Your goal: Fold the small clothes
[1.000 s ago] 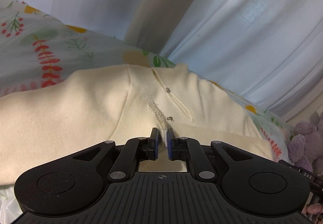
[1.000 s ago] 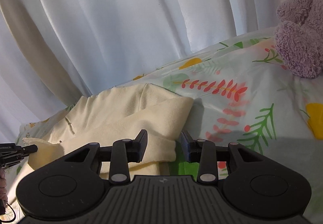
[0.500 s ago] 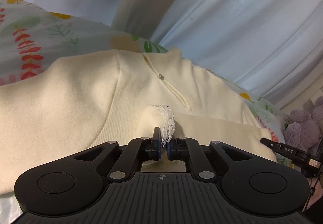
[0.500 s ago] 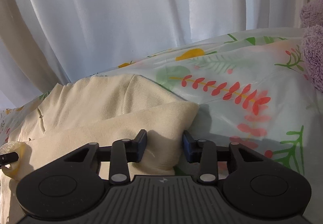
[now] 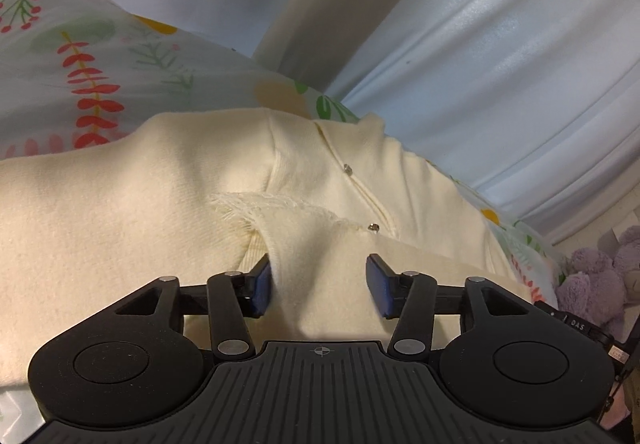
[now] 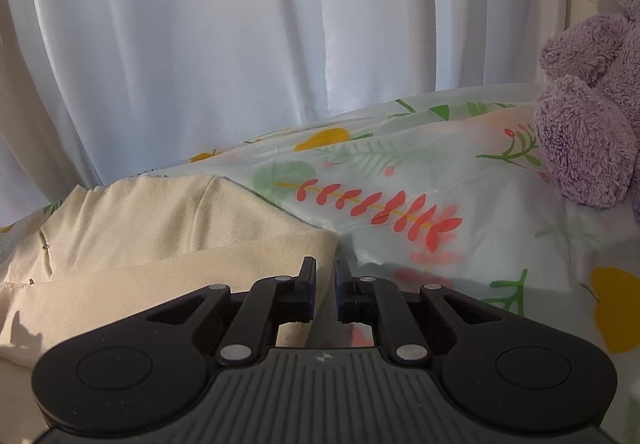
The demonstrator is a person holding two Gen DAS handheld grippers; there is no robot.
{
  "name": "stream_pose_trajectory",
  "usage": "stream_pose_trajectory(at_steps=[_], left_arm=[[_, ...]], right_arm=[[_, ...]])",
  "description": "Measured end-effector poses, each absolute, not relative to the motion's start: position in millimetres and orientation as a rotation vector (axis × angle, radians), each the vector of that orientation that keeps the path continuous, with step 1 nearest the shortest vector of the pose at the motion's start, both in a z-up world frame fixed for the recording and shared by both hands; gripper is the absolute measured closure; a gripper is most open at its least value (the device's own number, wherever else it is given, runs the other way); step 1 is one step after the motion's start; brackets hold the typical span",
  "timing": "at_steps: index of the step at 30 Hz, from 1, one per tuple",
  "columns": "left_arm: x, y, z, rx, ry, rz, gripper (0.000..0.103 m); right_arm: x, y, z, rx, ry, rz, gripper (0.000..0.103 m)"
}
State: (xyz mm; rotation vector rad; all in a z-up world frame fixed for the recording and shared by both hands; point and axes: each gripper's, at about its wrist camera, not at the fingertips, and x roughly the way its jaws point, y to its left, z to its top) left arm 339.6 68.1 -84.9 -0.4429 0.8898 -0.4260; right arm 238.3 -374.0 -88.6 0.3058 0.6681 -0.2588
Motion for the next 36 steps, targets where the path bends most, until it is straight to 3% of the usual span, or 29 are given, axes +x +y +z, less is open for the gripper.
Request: stream_pose_trajectory(at_steps=[4, 5, 6, 7, 9, 10, 15, 20, 22, 26, 29, 30, 32, 33, 35, 36], left_arm=[[343.5, 64.3, -93.3, -0.462, 0.903, -0.426, 0.047], [345.3, 62.2, -92.9, -0.454, 0.903, -0.423, 0.050], [347.3, 59.7, -92.5, -0.442, 0.908, -0.415, 0.068], [349.3, 57.2, -92.3, -0.434, 0.917, -0.407, 0.097], [349.7, 52.3, -89.8, -0.417, 0.906, -0.398, 0.096], [348.2, 50.0, -86.1, -0.391, 0.884, -0.394, 0.097], [347.1, 42.7, -70.0, -0.257, 0.797, -0.356, 0.097], [351.1, 42.7, -84.9, -0.237, 0.873, -0.303, 0.095], [346.6, 46.0, -87.3, -0.267, 0.866, -0.304, 0.083], [342.7, 48.2, -89.1, -0.287, 0.849, -0.256, 0.077], [338.5, 49.5, -85.9, -0.287, 0.817, -0.209, 0.064], [335.4, 50.4, -83.9, -0.297, 0.815, -0.203, 0.057], [322.1, 53.4, -75.4, -0.315, 0.798, -0.153, 0.031], [310.9, 57.4, -68.9, -0.312, 0.765, -0.091, 0.006], [283.9, 73.7, -55.0, -0.334, 0.661, -0.036, 0.002], [271.7, 86.6, -49.5, -0.361, 0.628, -0.034, 0.002]], right_arm=[[243.4, -360.8, -88.1, 0.300, 0.699, -0.184, 0.064], [246.2, -354.3, -90.1, 0.274, 0.711, -0.177, 0.061], [248.2, -348.7, -92.0, 0.245, 0.720, -0.175, 0.061], [249.9, -342.9, -94.1, 0.210, 0.726, -0.173, 0.061], [252.0, -331.4, -97.4, 0.141, 0.728, -0.161, 0.080], [252.4, -326.8, -97.8, 0.111, 0.728, -0.160, 0.100], [251.6, -315.8, -96.9, -0.051, 0.686, -0.278, 0.103], [239.1, -314.8, -88.6, 0.038, 0.677, -0.174, 0.102], [231.6, -304.1, -83.8, 0.027, 0.646, -0.113, 0.102], [232.2, -284.4, -90.9, 0.009, 0.683, -0.032, 0.094], [233.6, -278.6, -101.5, -0.024, 0.686, -0.025, 0.087], [234.1, -275.5, -101.2, -0.050, 0.684, -0.039, 0.087], [232.1, -263.9, -96.8, -0.126, 0.682, -0.098, 0.085], [228.0, -257.9, -93.4, -0.160, 0.668, -0.111, 0.082], [212.5, -247.5, -83.4, -0.168, 0.618, -0.073, 0.060], [204.0, -243.8, -78.4, -0.151, 0.599, -0.040, 0.054]])
